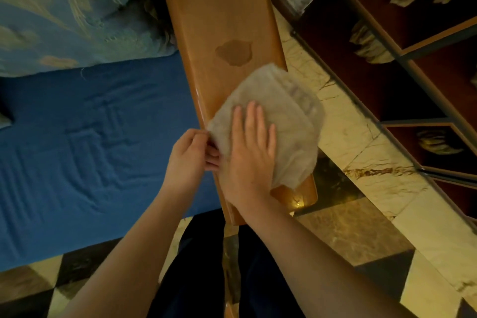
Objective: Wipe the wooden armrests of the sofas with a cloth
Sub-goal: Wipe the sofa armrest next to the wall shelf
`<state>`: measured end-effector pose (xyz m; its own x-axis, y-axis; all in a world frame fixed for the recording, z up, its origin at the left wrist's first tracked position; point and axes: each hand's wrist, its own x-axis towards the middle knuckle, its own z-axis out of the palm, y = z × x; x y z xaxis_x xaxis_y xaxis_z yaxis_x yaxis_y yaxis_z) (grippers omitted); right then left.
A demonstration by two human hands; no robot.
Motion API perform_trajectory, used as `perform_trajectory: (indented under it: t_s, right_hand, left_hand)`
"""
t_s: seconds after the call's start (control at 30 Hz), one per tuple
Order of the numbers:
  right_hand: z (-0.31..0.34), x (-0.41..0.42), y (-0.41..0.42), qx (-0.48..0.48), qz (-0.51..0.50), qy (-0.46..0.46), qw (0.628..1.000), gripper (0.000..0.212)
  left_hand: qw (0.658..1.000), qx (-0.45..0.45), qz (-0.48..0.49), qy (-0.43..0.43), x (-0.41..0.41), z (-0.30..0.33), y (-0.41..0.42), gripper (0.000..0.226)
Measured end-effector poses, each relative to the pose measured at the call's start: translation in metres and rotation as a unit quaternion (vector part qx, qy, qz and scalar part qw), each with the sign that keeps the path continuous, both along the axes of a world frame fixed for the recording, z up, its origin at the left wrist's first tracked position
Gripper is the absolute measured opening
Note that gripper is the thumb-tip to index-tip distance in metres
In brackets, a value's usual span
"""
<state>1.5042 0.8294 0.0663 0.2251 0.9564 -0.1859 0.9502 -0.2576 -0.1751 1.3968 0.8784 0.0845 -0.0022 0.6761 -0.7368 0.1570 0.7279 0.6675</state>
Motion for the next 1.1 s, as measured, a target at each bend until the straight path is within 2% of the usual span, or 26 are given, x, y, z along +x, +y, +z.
perform_trajectory:
  t_s: [0.1,0.23,0.33,0.43,0.5,0.57,0.6,0.63,0.7,0.77,0.8,0.87,0.93,1.03,1.1]
  right_hand:
    - [-0.003,-0.004,-0.022,-0.002,0.134,0.013,0.991,0.087]
    - [-0.003,0.029,-0.062,0.025,0.265,0.066,0.962,0.070]
    - [-0.006,0.062,-0.085,0.017,0.372,0.081,0.924,0.064]
    - [-0.010,0.115,-0.083,0.003,0.520,0.047,0.853,0.068]
    - [-0.014,0.144,-0.071,0.000,0.582,0.021,0.813,0.070]
    - [-0.018,0.154,-0.064,0.001,0.598,0.011,0.801,0.068]
    - [-0.018,0.152,-0.064,0.002,0.587,0.022,0.809,0.065]
    - [-0.017,0.147,-0.066,0.007,0.558,0.041,0.829,0.061]
    - [-0.014,0.126,-0.075,0.030,0.412,0.074,0.908,0.059]
    - [-0.012,0.088,-0.081,0.045,0.154,0.053,0.986,0.061]
    - [-0.010,0.064,-0.080,0.046,0.009,0.034,0.998,0.064]
    - [-0.005,0.019,-0.066,0.056,-0.231,0.040,0.970,0.066]
    - [0.001,-0.010,-0.046,0.080,-0.370,0.068,0.923,0.066]
    - [0.008,-0.035,-0.018,0.108,-0.470,0.088,0.872,0.066]
    - [0.010,-0.053,0.006,0.104,-0.475,0.095,0.869,0.069]
  left_hand:
    - [0.999,-0.025,0.034,0.014,-0.007,-0.002,-0.005,0.031]
    - [0.998,-0.007,-0.019,0.062,-0.013,-0.002,-0.015,0.048]
    - [0.998,0.009,-0.038,0.045,-0.014,0.000,-0.019,0.057]
    - [0.998,0.022,-0.060,0.013,-0.017,0.000,-0.020,0.051]
    - [0.996,0.033,-0.084,0.020,-0.017,-0.004,-0.020,0.037]
    - [0.993,0.037,-0.100,0.039,-0.015,-0.008,-0.019,0.021]
    - [0.992,0.035,-0.105,0.053,-0.014,-0.009,-0.018,0.019]
    - [0.992,0.033,-0.105,0.064,-0.012,-0.010,-0.017,0.021]
    - [0.993,0.031,-0.092,0.062,-0.008,-0.010,-0.016,0.029]
    - [0.995,0.024,-0.075,0.061,-0.006,-0.010,-0.017,0.037]
    - [0.995,0.023,-0.070,0.064,-0.006,-0.009,-0.018,0.039]
    - [0.995,0.019,-0.062,0.072,-0.006,-0.009,-0.020,0.037]
    - [0.993,0.009,-0.075,0.086,-0.004,-0.009,-0.021,0.029]
    - [0.993,-0.009,-0.075,0.086,-0.003,-0.008,-0.020,0.028]
    - [0.996,-0.034,-0.051,0.069,-0.008,-0.008,-0.017,0.030]
